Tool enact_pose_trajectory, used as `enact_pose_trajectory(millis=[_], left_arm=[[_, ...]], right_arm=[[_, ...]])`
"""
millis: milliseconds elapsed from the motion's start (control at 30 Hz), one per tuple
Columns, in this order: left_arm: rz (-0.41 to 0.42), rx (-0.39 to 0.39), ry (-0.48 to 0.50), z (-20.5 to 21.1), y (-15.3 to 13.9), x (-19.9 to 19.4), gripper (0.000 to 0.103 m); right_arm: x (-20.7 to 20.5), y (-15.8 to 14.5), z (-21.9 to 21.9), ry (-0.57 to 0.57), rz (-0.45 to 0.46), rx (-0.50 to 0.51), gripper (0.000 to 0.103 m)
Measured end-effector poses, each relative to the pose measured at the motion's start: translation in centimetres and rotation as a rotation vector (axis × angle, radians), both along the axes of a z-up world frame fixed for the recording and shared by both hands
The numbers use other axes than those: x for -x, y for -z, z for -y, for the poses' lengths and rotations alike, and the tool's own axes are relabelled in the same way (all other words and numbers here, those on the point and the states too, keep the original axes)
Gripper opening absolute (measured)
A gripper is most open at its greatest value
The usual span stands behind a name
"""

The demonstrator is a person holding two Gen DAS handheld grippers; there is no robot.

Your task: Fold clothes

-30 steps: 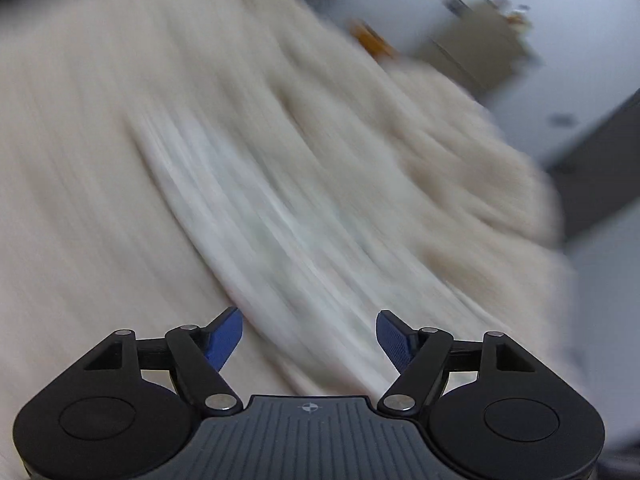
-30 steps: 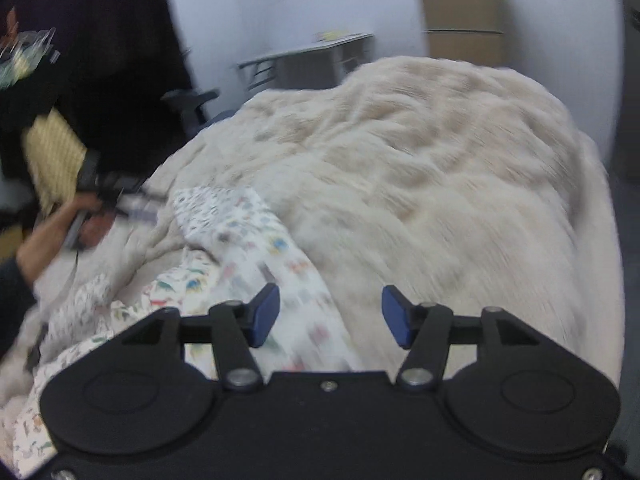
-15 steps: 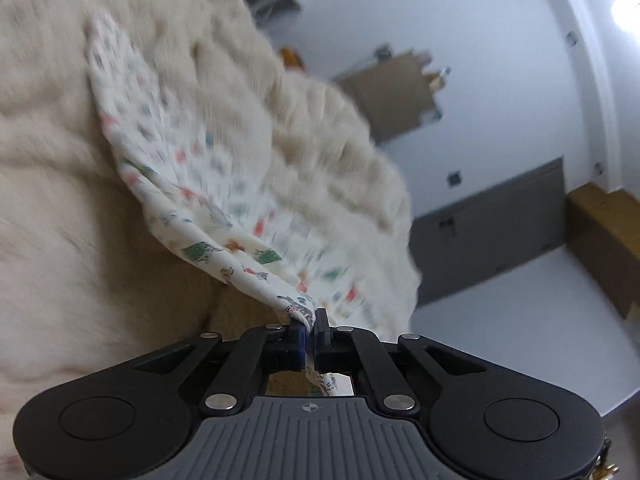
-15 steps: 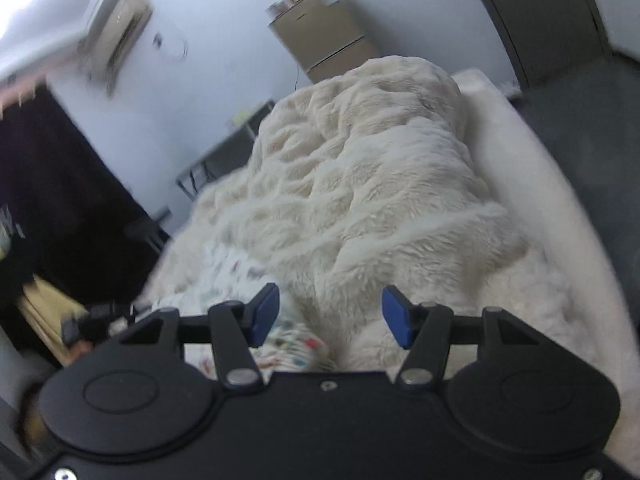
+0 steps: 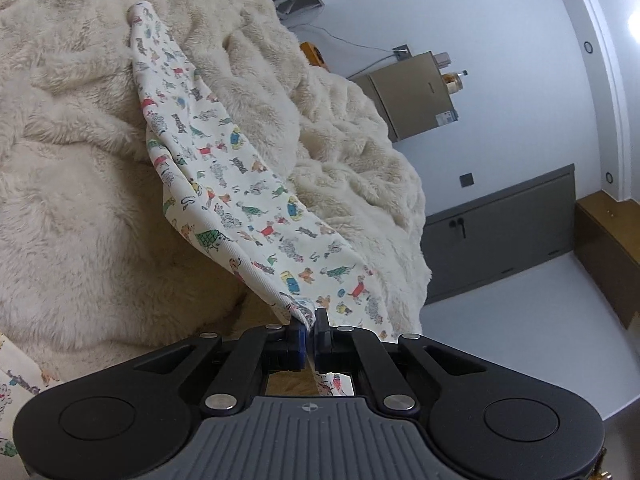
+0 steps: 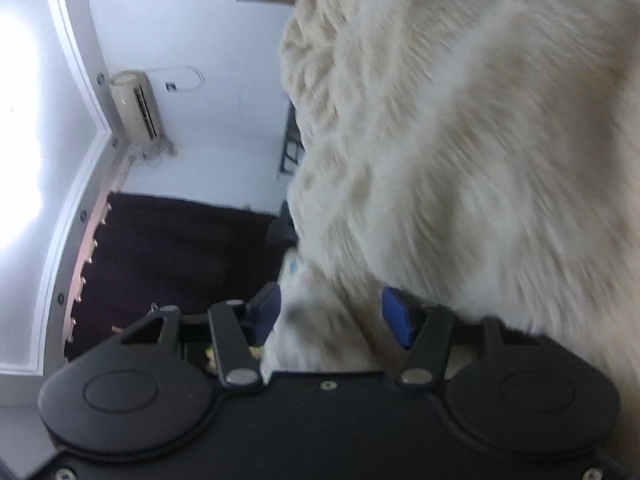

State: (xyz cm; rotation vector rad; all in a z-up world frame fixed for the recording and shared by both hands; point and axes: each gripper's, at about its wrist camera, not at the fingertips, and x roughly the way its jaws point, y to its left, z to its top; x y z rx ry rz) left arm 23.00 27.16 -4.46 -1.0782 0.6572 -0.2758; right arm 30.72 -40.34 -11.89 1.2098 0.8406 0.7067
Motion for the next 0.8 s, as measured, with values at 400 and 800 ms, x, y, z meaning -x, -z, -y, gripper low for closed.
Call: enact_pose_trajectory(millis=[400,800], left_arm=[[-0.066,-0.07,-0.038,-0.7,0.4,1.9,0.048],[0.158,-0.162,0.115,6.0,-6.8,3.5,0.07]], right_arm=[[4.7,-4.0,1.6,0.007,0.104,0.21,0.058],[4.8,-1.7,-0.6,-0.028,0.101,0.04,0.032]])
